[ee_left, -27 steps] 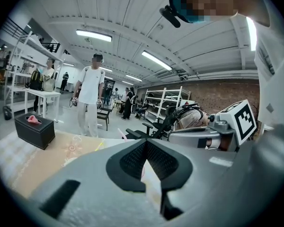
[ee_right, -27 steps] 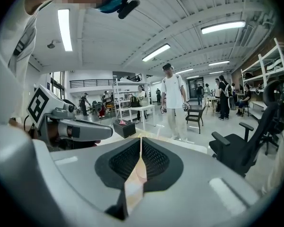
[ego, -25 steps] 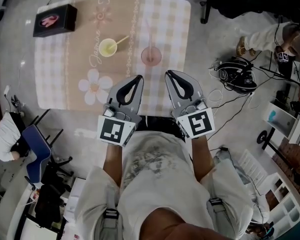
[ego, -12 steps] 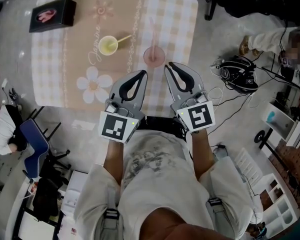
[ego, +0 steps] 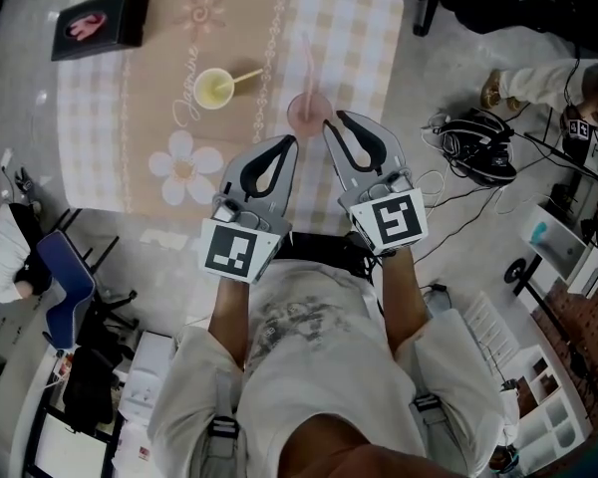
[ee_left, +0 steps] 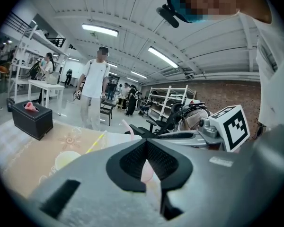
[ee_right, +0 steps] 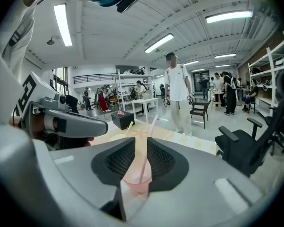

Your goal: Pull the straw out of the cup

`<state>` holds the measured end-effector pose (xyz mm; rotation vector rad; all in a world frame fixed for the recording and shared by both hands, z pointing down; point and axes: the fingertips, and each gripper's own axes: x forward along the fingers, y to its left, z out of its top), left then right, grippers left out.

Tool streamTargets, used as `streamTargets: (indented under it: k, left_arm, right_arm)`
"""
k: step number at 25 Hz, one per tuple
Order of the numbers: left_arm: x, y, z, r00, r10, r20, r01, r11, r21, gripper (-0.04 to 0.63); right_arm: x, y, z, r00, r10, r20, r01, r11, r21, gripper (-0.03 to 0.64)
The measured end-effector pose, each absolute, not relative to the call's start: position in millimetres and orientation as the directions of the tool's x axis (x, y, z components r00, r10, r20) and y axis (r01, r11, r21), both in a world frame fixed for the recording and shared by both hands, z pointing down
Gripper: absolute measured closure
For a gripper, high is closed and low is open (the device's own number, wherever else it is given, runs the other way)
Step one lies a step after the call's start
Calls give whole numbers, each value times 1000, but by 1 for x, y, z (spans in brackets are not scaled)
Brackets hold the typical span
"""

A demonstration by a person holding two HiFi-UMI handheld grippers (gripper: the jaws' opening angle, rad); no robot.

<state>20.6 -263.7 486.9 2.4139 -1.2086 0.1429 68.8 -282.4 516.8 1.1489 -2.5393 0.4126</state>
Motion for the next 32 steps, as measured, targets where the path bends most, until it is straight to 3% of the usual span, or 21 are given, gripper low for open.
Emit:
streamTargets:
  k: [22, 32]
  left_arm:
    - [20, -280, 512, 587, -747, 312, -802, -481, 355, 591]
    - [18, -284, 521, 586, -743, 324, -803, -476, 360, 591]
  right_arm:
    - [54, -318, 556, -660, -637, 397, -739, 647, -190, 452]
    - [47, -331, 565, -670, -634, 387, -733, 646, -212, 449]
